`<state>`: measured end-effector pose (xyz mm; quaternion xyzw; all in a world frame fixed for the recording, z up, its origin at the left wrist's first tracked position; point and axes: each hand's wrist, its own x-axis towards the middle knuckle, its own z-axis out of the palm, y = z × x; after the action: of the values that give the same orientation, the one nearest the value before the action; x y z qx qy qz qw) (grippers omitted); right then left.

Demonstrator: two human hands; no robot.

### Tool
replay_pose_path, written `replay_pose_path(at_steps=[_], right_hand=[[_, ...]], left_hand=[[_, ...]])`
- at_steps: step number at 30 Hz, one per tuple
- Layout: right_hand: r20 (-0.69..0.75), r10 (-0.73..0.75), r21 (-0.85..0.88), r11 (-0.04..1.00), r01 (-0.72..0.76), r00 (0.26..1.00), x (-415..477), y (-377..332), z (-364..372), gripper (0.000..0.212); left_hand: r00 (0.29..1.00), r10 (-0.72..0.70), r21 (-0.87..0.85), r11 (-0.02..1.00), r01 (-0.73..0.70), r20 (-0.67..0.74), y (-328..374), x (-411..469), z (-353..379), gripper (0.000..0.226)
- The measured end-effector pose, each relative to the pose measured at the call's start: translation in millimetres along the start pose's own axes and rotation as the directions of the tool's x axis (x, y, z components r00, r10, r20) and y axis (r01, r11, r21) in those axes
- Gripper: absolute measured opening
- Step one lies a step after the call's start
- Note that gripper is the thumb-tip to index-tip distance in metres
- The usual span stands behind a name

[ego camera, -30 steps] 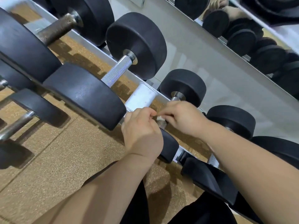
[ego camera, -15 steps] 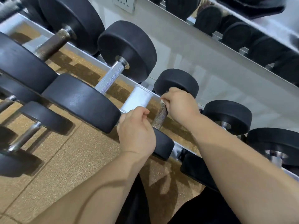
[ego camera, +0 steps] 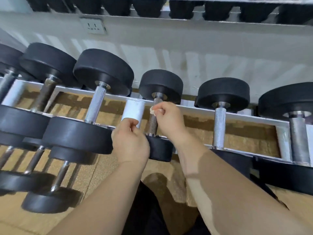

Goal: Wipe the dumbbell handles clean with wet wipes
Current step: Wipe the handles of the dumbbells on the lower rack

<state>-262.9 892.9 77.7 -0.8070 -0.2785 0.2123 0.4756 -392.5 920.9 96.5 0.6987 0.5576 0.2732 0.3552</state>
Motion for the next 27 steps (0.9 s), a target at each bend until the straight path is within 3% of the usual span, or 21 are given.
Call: replay_pose_path(at_steps=[2,5,9,14,20,24,27], right_hand=[[0.113,0.078,0.02,0.997,-0.081,0.991,-11.3,4.2,-4.1,0.019],[0.234,0.148,0.091,0.981,-0.173,0.961,-28.1,14.1,-7.5,0.028],[0.104,0.181,0.257,0.945,-0.203,0.978,-16.3,14.1,-1.6,0.02],[0.001,0.23,0.482,0.853,-0.202,0.973,15.8,9.9,8.1,0.014],[0.162,0.234,0.42,0.863,-0.281,0.959,-16.0,20.7,8.7,0.008],[0.046,0.271,0.5,0.827,-0.257,0.961,10.2,12.6,9.0,0.008],[-0.054,0.269,0.473,0.855,-0.212,0.962,25.2,7.8,11.0,0.009]], left_hand=[[0.998,0.019,0.084,0.996,-0.024,0.053,9.0,-5.0,5.1,0.016],[0.994,-0.001,0.27,0.962,-0.028,0.108,13.3,-1.2,7.3,0.034],[0.986,-0.055,0.337,0.941,0.0,0.155,12.9,8.1,2.5,0.017],[0.977,-0.078,0.255,0.966,0.026,0.197,9.3,16.1,-4.6,0.012],[0.97,-0.058,0.191,0.982,0.012,0.237,9.6,16.3,-8.9,0.011],[0.971,-0.052,0.188,0.982,0.007,0.234,9.5,14.7,-6.8,0.012],[0.973,-0.053,0.18,0.984,0.012,0.227,9.3,13.4,-5.5,0.012]])
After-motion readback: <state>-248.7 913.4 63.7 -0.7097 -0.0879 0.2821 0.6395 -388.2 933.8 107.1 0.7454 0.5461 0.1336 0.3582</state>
